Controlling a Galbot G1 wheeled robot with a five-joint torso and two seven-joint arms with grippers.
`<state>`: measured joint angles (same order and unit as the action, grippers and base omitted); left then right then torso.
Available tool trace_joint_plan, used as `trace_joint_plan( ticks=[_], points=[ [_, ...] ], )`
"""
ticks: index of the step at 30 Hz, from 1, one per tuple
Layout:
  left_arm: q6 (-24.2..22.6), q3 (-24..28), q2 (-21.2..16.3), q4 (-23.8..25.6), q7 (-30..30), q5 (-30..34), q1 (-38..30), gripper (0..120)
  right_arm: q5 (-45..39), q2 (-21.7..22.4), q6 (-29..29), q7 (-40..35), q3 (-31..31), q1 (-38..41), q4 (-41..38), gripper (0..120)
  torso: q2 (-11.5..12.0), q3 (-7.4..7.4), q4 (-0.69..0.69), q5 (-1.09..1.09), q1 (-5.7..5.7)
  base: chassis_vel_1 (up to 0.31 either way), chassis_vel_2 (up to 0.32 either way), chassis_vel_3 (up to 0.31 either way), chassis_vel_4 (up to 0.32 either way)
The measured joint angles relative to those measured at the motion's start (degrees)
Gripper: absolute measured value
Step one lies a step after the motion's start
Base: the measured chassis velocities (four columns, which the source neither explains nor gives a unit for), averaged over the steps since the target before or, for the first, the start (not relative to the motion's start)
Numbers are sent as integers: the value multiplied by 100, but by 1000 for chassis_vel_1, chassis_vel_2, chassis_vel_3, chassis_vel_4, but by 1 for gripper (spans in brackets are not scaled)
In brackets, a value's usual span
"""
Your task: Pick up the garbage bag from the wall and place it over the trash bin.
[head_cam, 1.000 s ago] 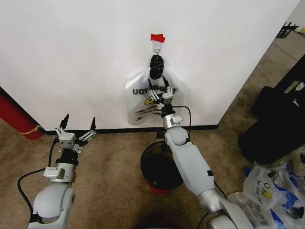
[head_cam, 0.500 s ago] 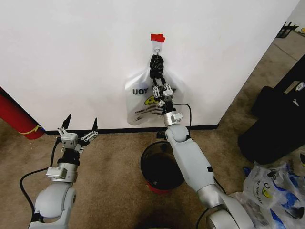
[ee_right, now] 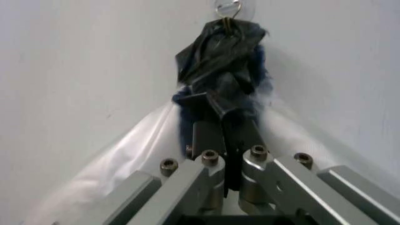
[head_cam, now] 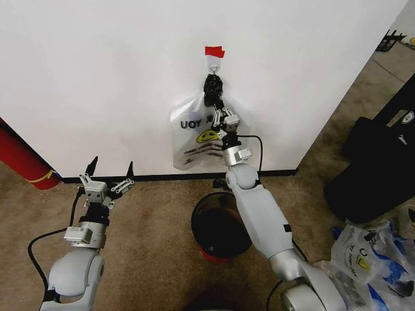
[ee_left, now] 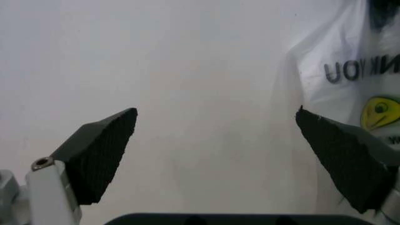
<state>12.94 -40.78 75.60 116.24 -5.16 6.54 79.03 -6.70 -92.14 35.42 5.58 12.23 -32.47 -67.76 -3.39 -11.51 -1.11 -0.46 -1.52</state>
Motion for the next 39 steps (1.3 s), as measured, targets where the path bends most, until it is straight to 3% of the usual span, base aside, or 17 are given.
trace_joint_plan(
  ticks=[16, 28, 39],
  points=[
    [44, 21, 6, -15, 7, 122, -31, 100, -304, 22, -179, 103, -68, -1341, -1099, 0, -1, 0, 1, 1, 0, 0, 0, 0, 0],
    [89, 102, 94, 0, 8, 131, -62, 100, -357, 750, -190, 385, 103, -2561, -2055, 0, -1, 1, 0, 1, 0, 0, 0, 0, 0],
    [122, 116, 103, 9, 8, 132, -70, 100, -357, 1073, -23, 713, 308, -3189, -2420, 0, -1, 1, 1, 1, 0, 0, 0, 0, 0]
  ],
)
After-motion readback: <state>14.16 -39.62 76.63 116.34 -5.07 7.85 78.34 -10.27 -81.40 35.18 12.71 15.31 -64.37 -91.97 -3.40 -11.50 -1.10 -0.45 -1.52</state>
